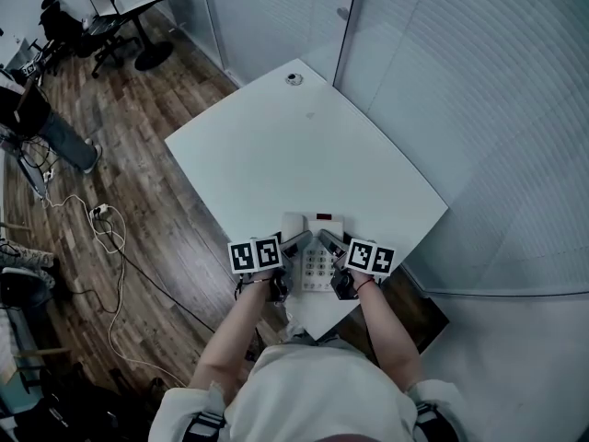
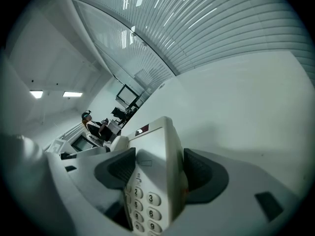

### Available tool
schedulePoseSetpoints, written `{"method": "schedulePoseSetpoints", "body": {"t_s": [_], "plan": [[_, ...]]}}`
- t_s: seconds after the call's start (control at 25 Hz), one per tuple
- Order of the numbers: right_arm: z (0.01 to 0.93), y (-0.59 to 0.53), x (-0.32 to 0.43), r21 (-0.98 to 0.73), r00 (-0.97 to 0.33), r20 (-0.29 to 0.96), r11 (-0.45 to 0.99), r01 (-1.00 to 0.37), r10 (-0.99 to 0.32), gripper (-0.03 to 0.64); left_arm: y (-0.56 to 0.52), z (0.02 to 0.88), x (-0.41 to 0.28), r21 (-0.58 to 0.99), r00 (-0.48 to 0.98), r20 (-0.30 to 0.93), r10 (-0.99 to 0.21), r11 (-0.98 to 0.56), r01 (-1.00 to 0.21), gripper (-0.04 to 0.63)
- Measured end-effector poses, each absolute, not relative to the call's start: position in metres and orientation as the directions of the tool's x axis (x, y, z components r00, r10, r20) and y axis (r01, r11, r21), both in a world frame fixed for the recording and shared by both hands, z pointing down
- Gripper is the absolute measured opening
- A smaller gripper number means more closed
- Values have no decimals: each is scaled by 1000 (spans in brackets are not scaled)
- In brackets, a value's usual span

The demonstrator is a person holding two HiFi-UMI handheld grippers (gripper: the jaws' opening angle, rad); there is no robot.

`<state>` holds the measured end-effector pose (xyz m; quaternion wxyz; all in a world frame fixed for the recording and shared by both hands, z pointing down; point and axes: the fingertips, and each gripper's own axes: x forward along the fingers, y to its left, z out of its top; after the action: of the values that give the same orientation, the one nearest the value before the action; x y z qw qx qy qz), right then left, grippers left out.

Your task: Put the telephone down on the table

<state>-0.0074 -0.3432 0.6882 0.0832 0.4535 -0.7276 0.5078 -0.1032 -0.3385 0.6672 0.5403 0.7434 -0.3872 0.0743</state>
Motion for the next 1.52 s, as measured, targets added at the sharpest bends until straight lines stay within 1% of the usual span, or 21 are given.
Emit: {"method": "schedulePoseSetpoints", "body": {"t_s": [0.24, 0.6, 0.92, 1.2, 1.52], "plan": [[679, -336, -2, -676, -567, 562, 62, -735, -602, 311, -325, 661, -106, 742, 677, 525, -516, -113, -661, 437], [660, -313, 2, -641, -549, 545, 108, -760, -633, 281, -300, 650, -113, 720, 635, 528, -564, -100, -687, 436], [637, -294, 4, -650, -575, 497, 160, -743, -650, 218, -276, 634, -109, 705, 604, 522, -603, -94, -703, 436], [627, -270, 1, -630, -602, 484, 224, -743, -635, 168, -253, 626, -106, 657, 546, 531, -648, -92, -748, 436], [618, -242, 6, -625, -626, 459, 273, -732, -630, 106, -222, 614, -99, 648, 516, 518, -683, -81, -757, 431]]}}
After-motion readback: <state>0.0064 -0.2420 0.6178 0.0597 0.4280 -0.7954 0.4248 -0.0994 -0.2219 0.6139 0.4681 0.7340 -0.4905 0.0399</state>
